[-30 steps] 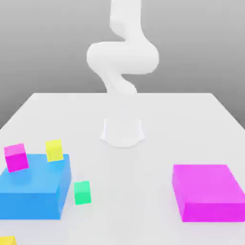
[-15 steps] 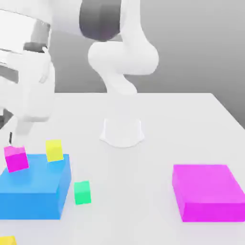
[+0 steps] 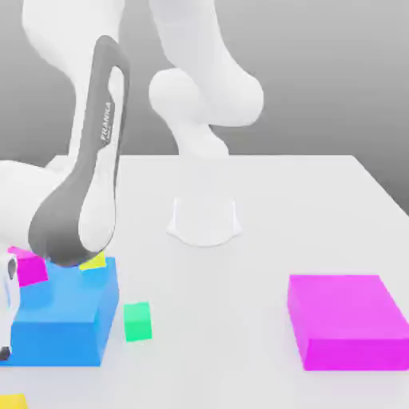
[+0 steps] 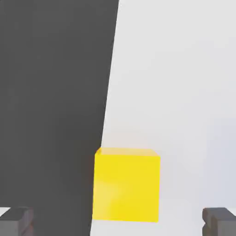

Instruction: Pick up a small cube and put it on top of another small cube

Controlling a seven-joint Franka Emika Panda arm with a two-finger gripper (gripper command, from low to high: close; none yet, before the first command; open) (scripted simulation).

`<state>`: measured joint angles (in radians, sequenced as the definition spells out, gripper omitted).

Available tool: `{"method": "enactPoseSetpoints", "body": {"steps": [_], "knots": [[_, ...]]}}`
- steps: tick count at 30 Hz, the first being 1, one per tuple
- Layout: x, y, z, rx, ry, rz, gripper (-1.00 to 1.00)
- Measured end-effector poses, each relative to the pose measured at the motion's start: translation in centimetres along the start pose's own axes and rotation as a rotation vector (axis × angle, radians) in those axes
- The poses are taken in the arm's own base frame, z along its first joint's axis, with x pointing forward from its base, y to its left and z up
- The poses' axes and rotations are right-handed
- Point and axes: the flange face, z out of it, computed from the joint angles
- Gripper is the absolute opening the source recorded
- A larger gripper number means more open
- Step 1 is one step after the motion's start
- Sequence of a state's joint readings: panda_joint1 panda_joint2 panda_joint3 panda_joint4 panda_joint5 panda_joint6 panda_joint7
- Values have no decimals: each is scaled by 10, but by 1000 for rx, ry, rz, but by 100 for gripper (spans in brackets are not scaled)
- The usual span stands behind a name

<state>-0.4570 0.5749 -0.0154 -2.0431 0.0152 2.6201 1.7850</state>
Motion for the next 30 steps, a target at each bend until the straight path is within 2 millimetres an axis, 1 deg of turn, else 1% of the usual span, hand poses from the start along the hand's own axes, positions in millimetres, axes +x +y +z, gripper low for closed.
{"method": "enactPoseSetpoints", "body": {"steps": [1, 2, 7, 8, 9, 10, 13, 17, 21, 24, 27, 30], "knots": [[0, 0, 16, -2, 0, 2, 0], [1, 1, 26, -2, 0, 3, -100], [1, 1, 25, 0, -1, 3, -100], [1, 1, 30, 0, -1, 4, -100], [1, 1, 24, 0, -1, 4, -100], [1, 0, 13, 0, -2, 5, -100], [0, 3, -29, -1, -4, 8, -100], [-14, 39, -58, -8, -42, 67, -100], [-24, 82, -77, -16, -67, 136, -100], [-27, 116, -86, -20, -73, 193, -100], [-27, 151, -90, -22, -67, 249, -100], [-22, 185, -90, -19, -51, 312, -100]]}}
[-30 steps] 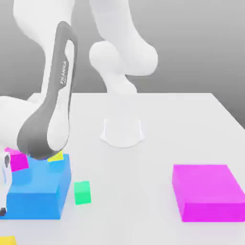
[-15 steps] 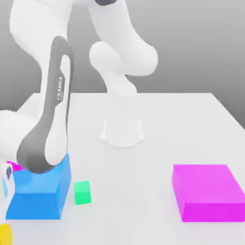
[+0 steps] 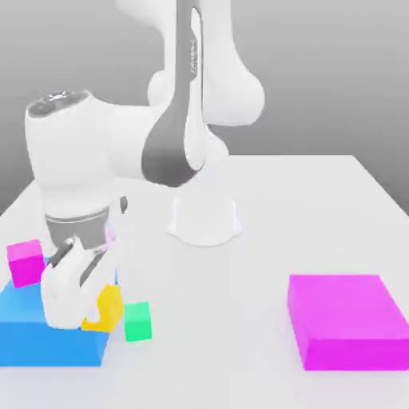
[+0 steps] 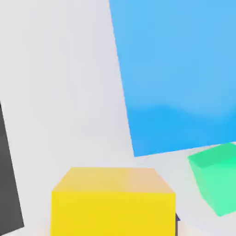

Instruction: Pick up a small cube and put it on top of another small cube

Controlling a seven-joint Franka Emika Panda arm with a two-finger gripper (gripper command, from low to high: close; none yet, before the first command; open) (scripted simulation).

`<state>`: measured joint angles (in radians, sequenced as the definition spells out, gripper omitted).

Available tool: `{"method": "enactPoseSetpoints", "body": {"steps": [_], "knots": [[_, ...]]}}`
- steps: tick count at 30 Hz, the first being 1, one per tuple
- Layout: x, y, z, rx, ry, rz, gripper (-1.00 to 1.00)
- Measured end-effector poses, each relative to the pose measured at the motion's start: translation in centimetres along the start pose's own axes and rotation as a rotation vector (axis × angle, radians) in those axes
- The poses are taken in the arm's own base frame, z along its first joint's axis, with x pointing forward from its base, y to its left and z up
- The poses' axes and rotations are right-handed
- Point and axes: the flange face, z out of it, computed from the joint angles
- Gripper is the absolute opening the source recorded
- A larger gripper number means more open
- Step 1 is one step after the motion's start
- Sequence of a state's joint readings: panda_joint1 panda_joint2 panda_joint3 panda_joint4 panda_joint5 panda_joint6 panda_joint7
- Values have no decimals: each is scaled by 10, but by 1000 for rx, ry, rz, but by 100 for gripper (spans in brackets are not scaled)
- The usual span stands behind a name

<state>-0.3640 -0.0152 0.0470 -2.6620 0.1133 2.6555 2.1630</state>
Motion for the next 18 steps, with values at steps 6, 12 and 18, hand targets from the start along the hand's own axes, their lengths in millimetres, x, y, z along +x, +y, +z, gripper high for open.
{"method": "enactPoseSetpoints", "body": {"steps": [6, 12, 18], "knots": [[40, 42, 11, 29, 42, 131, -100], [43, 41, 45, 36, 46, 143, -100], [46, 44, 71, 31, 45, 139, 100]]}}
